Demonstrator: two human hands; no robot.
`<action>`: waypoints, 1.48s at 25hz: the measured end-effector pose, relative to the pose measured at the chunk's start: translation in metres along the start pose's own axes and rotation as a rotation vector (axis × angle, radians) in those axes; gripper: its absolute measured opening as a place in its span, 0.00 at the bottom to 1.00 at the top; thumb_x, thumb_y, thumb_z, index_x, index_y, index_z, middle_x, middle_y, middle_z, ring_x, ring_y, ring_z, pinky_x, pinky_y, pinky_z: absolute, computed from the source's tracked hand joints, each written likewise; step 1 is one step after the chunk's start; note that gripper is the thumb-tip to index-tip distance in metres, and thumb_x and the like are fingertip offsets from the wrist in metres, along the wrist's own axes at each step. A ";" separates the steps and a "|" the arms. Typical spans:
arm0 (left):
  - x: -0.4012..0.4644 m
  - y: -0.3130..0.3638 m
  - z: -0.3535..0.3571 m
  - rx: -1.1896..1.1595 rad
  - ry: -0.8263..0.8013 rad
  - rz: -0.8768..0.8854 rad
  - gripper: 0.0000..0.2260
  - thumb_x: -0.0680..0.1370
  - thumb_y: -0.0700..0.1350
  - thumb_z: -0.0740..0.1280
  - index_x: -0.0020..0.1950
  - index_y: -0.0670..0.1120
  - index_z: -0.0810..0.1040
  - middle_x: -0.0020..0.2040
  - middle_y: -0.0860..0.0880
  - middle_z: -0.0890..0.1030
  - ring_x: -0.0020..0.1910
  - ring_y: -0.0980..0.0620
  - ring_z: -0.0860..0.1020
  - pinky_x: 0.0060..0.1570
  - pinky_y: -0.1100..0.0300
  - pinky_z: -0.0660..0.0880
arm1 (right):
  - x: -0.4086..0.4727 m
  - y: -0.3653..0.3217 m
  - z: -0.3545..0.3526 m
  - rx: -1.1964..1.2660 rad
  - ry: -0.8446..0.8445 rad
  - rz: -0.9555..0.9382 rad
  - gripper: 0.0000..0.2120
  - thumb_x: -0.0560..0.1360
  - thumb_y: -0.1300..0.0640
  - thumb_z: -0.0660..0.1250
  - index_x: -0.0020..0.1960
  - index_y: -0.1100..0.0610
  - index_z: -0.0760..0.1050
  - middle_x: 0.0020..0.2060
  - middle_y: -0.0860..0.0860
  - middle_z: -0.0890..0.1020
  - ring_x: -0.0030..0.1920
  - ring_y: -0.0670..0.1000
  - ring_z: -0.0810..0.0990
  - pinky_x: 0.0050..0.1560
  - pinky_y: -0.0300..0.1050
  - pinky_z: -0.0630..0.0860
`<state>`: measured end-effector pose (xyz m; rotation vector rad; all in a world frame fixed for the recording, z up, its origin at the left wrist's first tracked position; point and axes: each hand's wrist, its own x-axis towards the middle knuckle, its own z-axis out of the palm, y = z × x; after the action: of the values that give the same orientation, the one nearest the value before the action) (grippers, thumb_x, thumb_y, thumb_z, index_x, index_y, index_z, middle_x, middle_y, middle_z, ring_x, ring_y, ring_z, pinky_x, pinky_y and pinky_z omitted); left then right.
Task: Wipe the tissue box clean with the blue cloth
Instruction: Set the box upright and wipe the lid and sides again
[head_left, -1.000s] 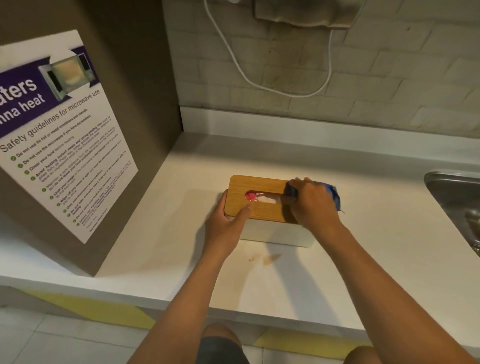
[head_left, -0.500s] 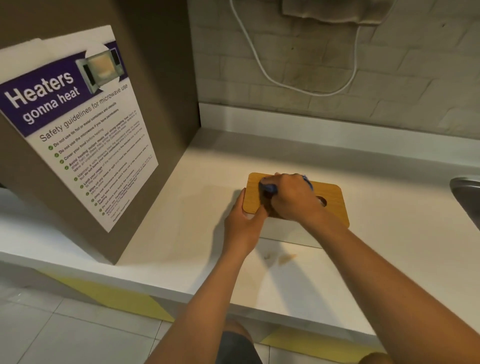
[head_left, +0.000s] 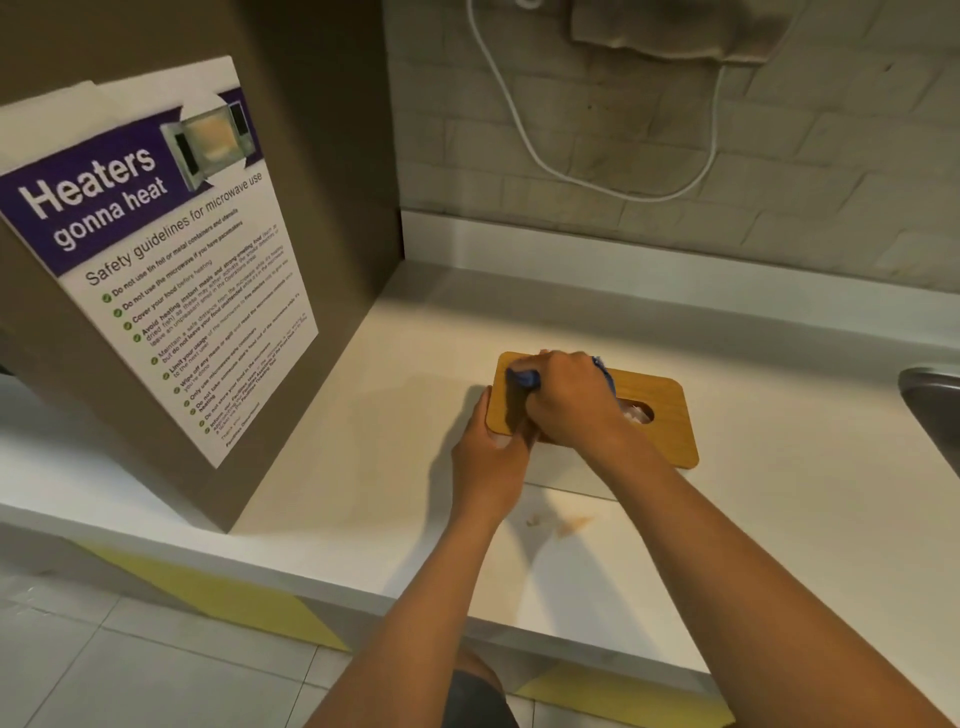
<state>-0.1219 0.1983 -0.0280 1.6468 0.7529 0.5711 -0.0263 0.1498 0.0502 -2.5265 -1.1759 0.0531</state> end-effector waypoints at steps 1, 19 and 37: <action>-0.001 0.002 0.000 0.004 0.001 -0.003 0.11 0.82 0.50 0.68 0.64 0.58 0.77 0.52 0.63 0.81 0.52 0.62 0.80 0.46 0.73 0.73 | 0.008 0.001 0.000 -0.040 -0.012 0.031 0.12 0.70 0.68 0.59 0.47 0.57 0.79 0.43 0.54 0.80 0.43 0.55 0.77 0.41 0.46 0.75; -0.011 -0.005 0.000 0.132 0.025 0.007 0.18 0.83 0.32 0.63 0.56 0.57 0.73 0.49 0.60 0.76 0.43 0.77 0.76 0.42 0.81 0.71 | -0.005 -0.037 0.023 -0.170 0.030 -0.077 0.11 0.76 0.64 0.58 0.53 0.59 0.78 0.51 0.54 0.80 0.51 0.53 0.79 0.40 0.39 0.66; 0.048 0.080 -0.058 0.603 -0.091 0.203 0.16 0.82 0.49 0.67 0.70 0.55 0.78 0.70 0.52 0.78 0.67 0.47 0.76 0.65 0.54 0.74 | -0.049 -0.045 0.048 -0.010 0.198 -0.046 0.13 0.70 0.67 0.65 0.54 0.63 0.79 0.52 0.58 0.80 0.58 0.60 0.76 0.60 0.52 0.72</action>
<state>-0.1175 0.2632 0.0606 2.3100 0.7356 0.4256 -0.0999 0.1547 0.0146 -2.4464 -1.1556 -0.2103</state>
